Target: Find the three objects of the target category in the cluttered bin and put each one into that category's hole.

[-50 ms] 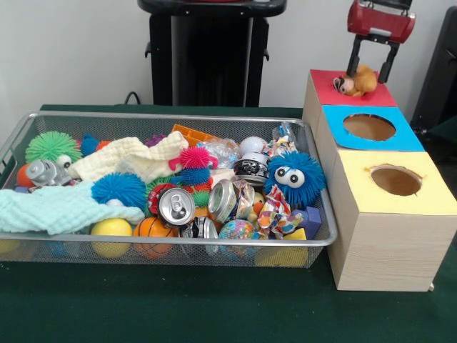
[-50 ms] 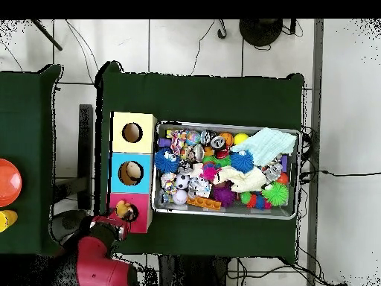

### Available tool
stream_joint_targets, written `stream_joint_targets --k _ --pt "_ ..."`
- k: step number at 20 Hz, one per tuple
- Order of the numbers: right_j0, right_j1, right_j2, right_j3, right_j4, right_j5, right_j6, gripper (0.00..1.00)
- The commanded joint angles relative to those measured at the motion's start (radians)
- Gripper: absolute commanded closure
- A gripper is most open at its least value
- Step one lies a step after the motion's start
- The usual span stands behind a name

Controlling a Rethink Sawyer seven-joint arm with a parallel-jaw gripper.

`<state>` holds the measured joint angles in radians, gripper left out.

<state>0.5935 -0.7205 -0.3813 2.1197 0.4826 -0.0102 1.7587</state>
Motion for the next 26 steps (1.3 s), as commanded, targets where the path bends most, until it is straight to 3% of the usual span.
stream_joint_targets --k 1,6,11,20,26 --pt "-0.152 0.037 0.181 0.004 -0.09 -0.144 0.216 0.0" --pt "-0.218 0.09 0.233 0.001 -0.159 -0.237 0.234 0.0" --pt "-0.207 0.089 0.221 0.0 -0.147 -0.222 0.225 0.0" --pt "-0.154 0.021 0.18 0.019 -0.106 -0.121 0.211 0.0" --pt "-0.095 -0.029 0.076 0.002 -0.078 -0.001 0.174 0.0"
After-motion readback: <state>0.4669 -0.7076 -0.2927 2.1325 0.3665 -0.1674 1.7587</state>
